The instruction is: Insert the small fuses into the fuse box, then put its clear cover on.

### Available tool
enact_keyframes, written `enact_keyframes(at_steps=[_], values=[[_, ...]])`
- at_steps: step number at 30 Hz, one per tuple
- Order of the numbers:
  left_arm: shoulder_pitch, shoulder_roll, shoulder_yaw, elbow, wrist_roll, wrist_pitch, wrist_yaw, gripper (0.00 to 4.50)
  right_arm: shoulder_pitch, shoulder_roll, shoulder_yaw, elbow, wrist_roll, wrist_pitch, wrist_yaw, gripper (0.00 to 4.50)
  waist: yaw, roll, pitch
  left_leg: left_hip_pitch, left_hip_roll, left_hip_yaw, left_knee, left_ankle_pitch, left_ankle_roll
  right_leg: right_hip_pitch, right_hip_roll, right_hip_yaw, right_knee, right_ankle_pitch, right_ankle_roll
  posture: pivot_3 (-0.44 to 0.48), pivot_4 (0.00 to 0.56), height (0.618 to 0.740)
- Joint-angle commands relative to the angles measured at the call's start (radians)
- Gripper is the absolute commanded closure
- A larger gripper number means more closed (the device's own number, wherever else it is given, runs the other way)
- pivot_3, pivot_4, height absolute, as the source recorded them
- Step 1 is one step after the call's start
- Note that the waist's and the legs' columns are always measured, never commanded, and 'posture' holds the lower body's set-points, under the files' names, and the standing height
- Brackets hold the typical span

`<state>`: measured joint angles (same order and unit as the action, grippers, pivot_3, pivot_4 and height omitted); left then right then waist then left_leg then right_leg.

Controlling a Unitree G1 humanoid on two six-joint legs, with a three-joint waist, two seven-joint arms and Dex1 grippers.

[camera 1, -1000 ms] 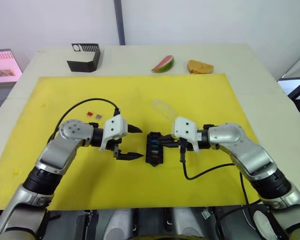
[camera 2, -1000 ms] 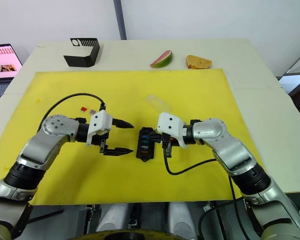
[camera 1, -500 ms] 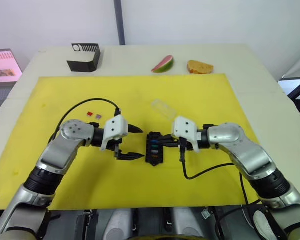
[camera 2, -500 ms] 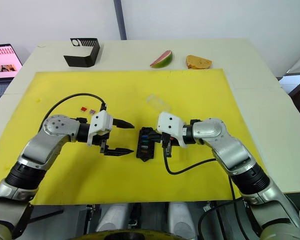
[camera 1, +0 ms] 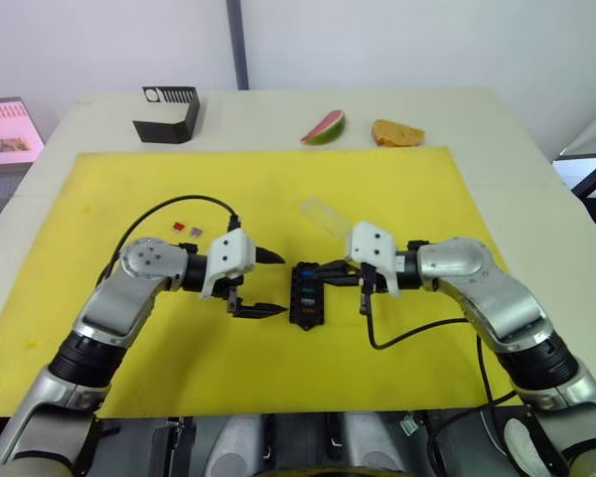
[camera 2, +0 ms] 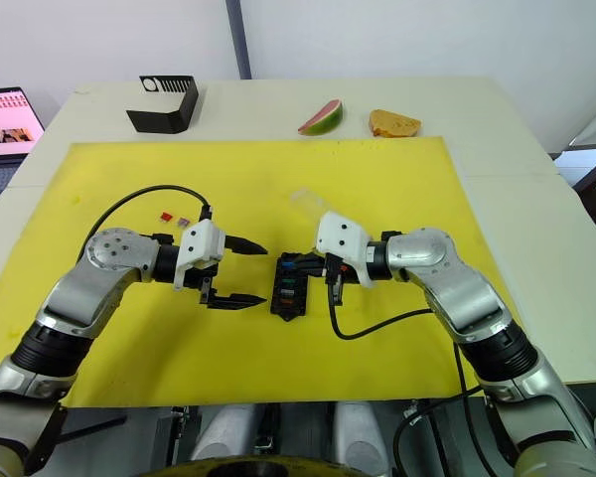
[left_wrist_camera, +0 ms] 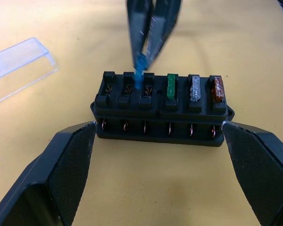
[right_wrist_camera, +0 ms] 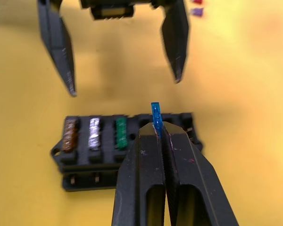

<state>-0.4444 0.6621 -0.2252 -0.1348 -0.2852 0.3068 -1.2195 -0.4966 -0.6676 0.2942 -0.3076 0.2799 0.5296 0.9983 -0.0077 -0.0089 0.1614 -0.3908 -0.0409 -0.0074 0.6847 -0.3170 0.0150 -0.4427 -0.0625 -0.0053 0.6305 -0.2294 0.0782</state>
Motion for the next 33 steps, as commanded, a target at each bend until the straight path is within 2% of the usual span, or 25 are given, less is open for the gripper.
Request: enact_keyframes(at_steps=[1,21,33], values=[[-0.010,0.002,0.004,-0.020,0.000,-0.013,-0.003,0.04,-0.003,0.006,-0.008,0.002,-0.008,-0.023,0.006,4.50,0.000,0.000,0.000,0.000,0.000,0.000,0.000,0.000,0.000,0.000,0.000,0.000,0.000,0.000,0.000,0.000,0.150,0.740],[-0.018,-0.002,0.002,-0.011,0.005,-0.014,0.002,0.04,0.005,0.013,0.014,0.016,-0.041,-0.039,0.029,4.50,-0.001,0.000,0.000,0.000,0.000,0.000,0.000,0.001,-0.002,0.000,0.000,0.000,0.000,0.000,0.000,0.000,0.150,0.740],[-0.019,-0.005,0.001,-0.013,0.009,-0.013,-0.002,0.04,-0.007,0.022,-0.013,-0.013,-0.004,-0.004,0.028,4.50,0.000,0.000,0.000,0.000,0.000,0.000,0.000,0.001,-0.002,0.000,0.000,0.000,0.001,0.000,0.000,0.000,0.150,0.740]])
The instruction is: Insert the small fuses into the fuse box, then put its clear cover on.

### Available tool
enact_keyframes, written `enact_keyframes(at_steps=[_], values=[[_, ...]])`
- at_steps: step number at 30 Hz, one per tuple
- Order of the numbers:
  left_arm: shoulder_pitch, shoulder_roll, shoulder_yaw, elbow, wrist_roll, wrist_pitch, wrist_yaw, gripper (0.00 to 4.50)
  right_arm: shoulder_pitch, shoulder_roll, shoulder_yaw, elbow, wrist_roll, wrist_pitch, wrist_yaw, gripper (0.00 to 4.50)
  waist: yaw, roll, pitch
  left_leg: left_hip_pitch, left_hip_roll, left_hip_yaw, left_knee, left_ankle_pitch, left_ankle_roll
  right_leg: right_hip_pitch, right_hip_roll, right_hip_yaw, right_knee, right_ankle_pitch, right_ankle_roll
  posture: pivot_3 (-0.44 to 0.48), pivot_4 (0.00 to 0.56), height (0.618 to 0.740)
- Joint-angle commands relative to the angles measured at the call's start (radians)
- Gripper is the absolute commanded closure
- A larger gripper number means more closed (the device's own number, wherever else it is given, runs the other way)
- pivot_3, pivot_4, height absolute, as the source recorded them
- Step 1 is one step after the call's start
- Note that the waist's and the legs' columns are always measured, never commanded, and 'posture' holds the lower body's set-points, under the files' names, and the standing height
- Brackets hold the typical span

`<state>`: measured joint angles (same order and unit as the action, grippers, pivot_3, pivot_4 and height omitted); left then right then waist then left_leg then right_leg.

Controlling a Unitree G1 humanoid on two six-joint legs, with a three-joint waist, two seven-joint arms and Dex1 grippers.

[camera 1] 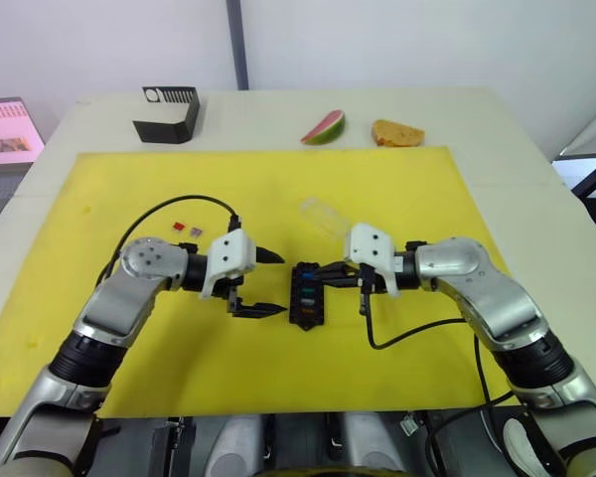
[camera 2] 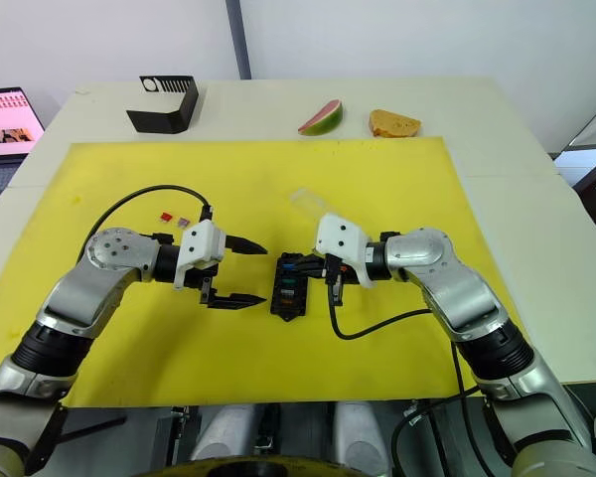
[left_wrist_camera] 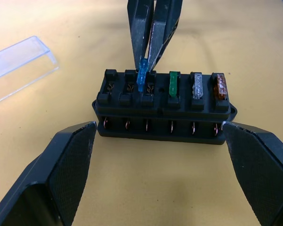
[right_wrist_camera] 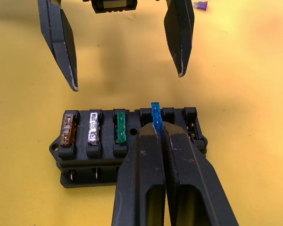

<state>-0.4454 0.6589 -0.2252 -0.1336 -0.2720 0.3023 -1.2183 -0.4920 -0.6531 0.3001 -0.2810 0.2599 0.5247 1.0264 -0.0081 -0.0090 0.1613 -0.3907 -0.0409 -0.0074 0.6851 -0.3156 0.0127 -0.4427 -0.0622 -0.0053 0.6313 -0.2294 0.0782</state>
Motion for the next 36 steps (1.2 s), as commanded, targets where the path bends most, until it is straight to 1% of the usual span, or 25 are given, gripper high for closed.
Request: enact_keyframes(at_steps=[1,12,36], values=[[-0.018,-0.003,0.001,-0.016,-0.004,-0.008,-0.003,0.04,-0.012,0.008,-0.019,-0.042,0.017,0.002,0.000,4.50,0.000,0.000,0.000,0.000,0.000,0.000,0.000,0.000,0.000,0.000,0.000,0.000,0.000,0.000,0.000,0.000,0.150,0.740],[-0.019,-0.006,0.002,-0.020,-0.007,-0.003,-0.002,0.04,-0.014,0.021,-0.029,-0.069,0.049,0.035,-0.002,4.50,0.000,0.000,0.000,0.000,0.000,0.000,0.000,0.000,0.000,0.000,0.000,0.000,0.000,0.000,0.000,0.000,0.150,0.740],[-0.011,-0.005,0.002,-0.027,-0.005,-0.003,0.002,0.04,0.018,0.010,-0.001,-0.041,-0.003,0.001,0.003,4.50,0.000,0.000,0.000,0.000,0.000,0.000,0.000,0.000,0.000,0.000,0.000,0.000,0.001,0.000,0.000,0.000,0.150,0.740]])
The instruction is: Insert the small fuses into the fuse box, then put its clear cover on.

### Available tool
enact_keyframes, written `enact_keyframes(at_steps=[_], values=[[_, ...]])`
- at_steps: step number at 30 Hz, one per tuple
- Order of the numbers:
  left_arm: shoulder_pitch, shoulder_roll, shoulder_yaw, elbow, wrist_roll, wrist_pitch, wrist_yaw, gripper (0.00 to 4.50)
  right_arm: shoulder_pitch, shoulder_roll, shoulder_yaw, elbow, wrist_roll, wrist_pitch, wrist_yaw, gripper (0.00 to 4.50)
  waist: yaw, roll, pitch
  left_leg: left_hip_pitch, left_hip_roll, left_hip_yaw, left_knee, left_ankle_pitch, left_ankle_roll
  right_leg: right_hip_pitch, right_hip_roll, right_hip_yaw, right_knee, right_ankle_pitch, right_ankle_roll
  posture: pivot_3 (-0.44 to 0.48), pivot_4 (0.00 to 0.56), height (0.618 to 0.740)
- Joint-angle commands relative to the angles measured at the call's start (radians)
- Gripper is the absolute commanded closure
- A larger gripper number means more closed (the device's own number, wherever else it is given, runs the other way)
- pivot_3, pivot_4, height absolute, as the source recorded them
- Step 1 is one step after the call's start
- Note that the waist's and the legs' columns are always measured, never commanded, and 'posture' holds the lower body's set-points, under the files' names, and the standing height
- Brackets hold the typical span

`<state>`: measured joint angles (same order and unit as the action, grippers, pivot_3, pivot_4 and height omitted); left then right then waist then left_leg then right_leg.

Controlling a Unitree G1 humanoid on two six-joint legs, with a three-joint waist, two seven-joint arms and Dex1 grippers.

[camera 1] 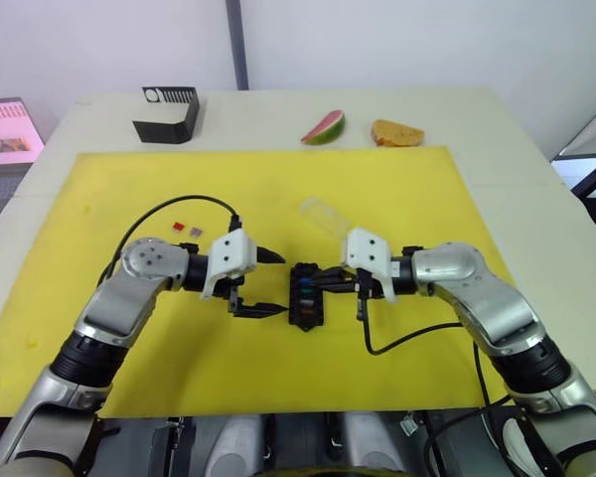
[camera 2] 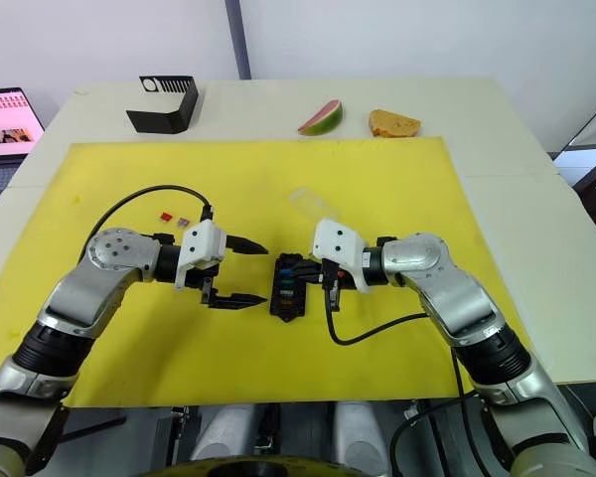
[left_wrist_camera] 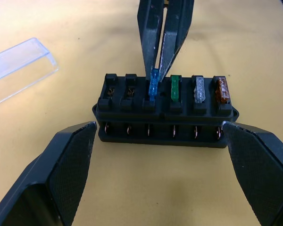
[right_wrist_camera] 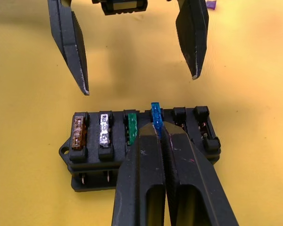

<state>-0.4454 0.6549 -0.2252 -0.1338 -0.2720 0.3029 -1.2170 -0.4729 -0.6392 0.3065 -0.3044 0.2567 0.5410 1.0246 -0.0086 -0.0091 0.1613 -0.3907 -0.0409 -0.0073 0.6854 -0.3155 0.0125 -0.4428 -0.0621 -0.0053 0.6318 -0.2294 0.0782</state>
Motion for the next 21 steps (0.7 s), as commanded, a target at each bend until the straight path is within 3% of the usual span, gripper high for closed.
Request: enact_keyframes(at_steps=[1,21], values=[[-0.012,-0.002,0.001,-0.027,-0.005,-0.004,0.001,0.04,-0.001,-0.004,-0.008,-0.015,-0.003,-0.016,0.003,4.50,0.000,0.000,0.000,0.000,0.000,0.000,0.000,0.000,0.000,0.000,0.000,0.000,0.000,0.000,0.000,0.000,0.150,0.740],[-0.006,-0.007,-0.001,-0.035,-0.002,-0.008,0.002,0.04,-0.003,0.010,0.015,0.039,-0.057,-0.084,-0.001,4.50,0.000,0.000,0.000,0.000,0.000,0.000,0.000,0.000,-0.001,0.000,0.000,0.000,0.000,0.000,0.000,0.000,0.150,0.740]])
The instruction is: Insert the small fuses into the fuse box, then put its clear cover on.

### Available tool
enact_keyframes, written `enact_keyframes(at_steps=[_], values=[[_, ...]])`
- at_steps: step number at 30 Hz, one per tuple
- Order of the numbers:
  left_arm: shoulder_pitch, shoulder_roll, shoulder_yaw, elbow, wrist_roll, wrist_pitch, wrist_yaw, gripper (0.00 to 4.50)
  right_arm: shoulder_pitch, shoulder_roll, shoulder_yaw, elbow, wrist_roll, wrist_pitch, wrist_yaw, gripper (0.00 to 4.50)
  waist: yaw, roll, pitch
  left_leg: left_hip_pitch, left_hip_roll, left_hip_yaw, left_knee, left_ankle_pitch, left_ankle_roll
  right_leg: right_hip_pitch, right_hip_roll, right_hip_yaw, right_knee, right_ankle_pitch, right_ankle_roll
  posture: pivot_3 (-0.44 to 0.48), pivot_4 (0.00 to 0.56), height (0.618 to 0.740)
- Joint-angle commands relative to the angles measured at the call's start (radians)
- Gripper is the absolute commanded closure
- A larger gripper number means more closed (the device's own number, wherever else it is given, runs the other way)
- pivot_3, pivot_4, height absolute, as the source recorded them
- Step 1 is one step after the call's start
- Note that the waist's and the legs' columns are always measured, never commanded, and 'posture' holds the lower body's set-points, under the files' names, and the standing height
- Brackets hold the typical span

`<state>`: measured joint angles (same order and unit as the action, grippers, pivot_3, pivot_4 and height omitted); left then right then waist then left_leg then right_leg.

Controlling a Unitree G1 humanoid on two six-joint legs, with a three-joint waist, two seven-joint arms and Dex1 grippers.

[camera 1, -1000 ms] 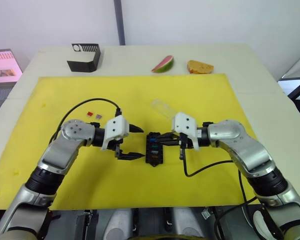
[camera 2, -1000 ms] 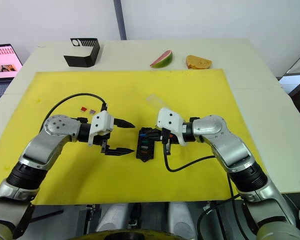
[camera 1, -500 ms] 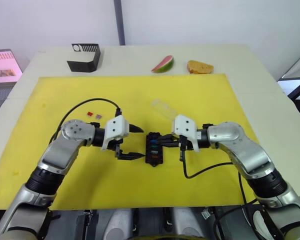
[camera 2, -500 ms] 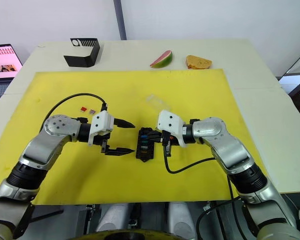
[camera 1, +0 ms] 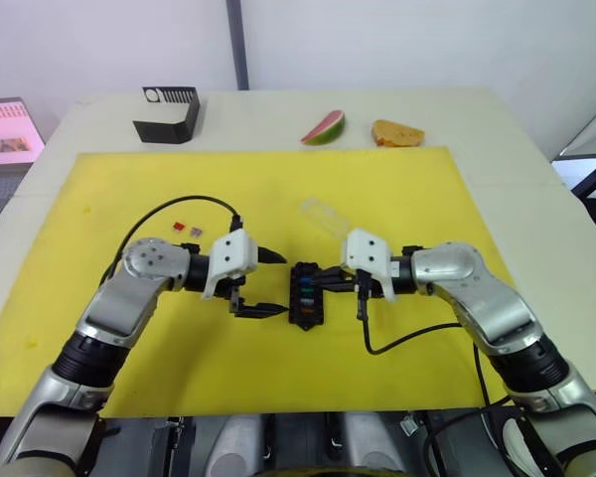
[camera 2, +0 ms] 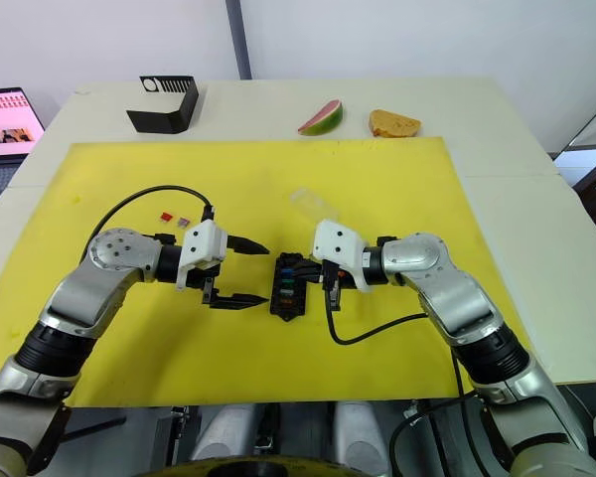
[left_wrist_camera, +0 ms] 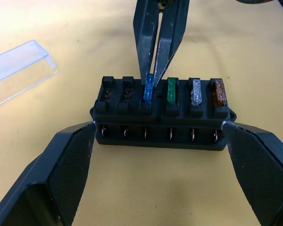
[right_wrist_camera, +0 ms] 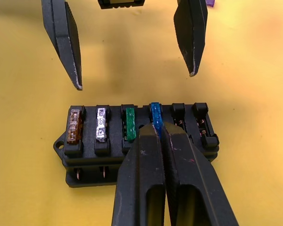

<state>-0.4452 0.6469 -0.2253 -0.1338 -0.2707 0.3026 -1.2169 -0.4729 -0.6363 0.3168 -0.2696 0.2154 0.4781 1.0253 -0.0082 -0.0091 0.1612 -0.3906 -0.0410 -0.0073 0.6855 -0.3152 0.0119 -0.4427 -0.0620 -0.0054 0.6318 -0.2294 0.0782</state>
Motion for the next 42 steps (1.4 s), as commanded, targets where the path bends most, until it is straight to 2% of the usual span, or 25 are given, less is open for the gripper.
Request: enact_keyframes(at_steps=[1,7,8,9,12,23,26,29,30,42], values=[[-0.005,0.001,0.000,-0.035,-0.004,-0.007,0.002,0.04,-0.003,0.007,0.005,0.006,-0.017,-0.025,-0.002,4.50,-0.001,0.000,0.000,0.000,0.000,0.000,0.000,0.000,0.000,0.000,0.000,0.000,0.000,0.000,0.000,0.000,0.150,0.740],[0.002,0.002,0.000,-0.032,-0.002,-0.010,0.003,0.04,-0.014,0.018,-0.024,-0.009,0.014,-0.001,-0.007,4.50,-0.001,0.000,0.000,0.000,0.000,0.000,0.000,0.000,0.000,0.000,0.000,0.000,0.000,0.000,0.000,0.000,0.150,0.740],[0.002,0.002,0.000,-0.031,-0.002,-0.011,0.002,0.00,-0.018,0.020,-0.034,-0.016,0.023,0.008,-0.009,3.82,-0.001,0.000,0.000,0.000,0.000,0.000,0.000,0.000,0.000,0.000,0.000,0.000,0.000,0.000,0.000,0.000,0.150,0.740],[0.002,0.002,0.001,-0.029,-0.002,-0.012,0.002,0.00,-0.023,0.019,-0.043,-0.024,0.028,0.013,-0.011,3.51,0.000,0.000,0.000,0.000,0.000,0.000,0.000,0.000,0.000,0.000,0.000,0.000,0.000,0.000,0.000,0.000,0.150,0.740],[0.000,0.003,0.002,-0.022,-0.001,-0.015,0.001,0.00,-0.034,0.009,-0.075,-0.059,0.061,0.041,0.002,2.01,0.000,0.000,0.000,0.000,0.000,0.000,0.000,0.000,0.000,0.000,0.000,0.000,0.000,0.000,0.000,0.000,0.150,0.740],[-0.006,0.006,0.002,-0.008,0.003,-0.024,-0.007,0.00,-0.015,0.035,-0.114,-0.086,0.139,0.105,-0.027,2.01,-0.001,0.000,0.000,0.000,0.000,0.000,0.000,0.000,0.000,0.000,0.000,0.000,0.000,0.000,0.000,0.000,0.150,0.740],[-0.009,0.006,0.003,-0.009,0.001,-0.021,-0.008,0.00,0.007,0.050,-0.105,-0.089,0.144,0.113,-0.042,2.88,0.000,0.000,0.000,0.000,0.000,0.000,0.000,0.000,0.000,0.000,0.000,0.000,0.000,0.000,0.000,0.000,0.150,0.740],[-0.004,0.008,0.002,-0.011,0.001,-0.020,-0.010,0.00,0.025,0.062,-0.097,-0.088,0.140,0.113,-0.058,4.36,0.001,0.000,0.000,0.000,0.000,0.000,0.000,0.000,0.000,0.000,0.000,0.000,0.000,0.000,0.000,0.000,0.150,0.740],[-0.004,0.009,0.000,-0.012,0.003,-0.023,-0.012,0.00,0.027,0.064,-0.097,-0.085,0.139,0.113,-0.063,4.47,0.000,0.000,0.000,0.000,0.000,0.000,0.000,0.000,0.000,0.000,0.000,0.000,0.000,0.000,0.000,0.000,0.150,0.740],[-0.009,0.007,0.003,-0.013,0.007,-0.018,-0.007,0.00,0.052,0.050,-0.059,-0.073,0.103,0.103,-0.069,4.47,0.000,0.000,0.000,0.000,0.000,0.000,0.000,0.000,0.000,0.000,0.000,0.000,0.000,0.000,0.000,0.000,0.150,0.740]])
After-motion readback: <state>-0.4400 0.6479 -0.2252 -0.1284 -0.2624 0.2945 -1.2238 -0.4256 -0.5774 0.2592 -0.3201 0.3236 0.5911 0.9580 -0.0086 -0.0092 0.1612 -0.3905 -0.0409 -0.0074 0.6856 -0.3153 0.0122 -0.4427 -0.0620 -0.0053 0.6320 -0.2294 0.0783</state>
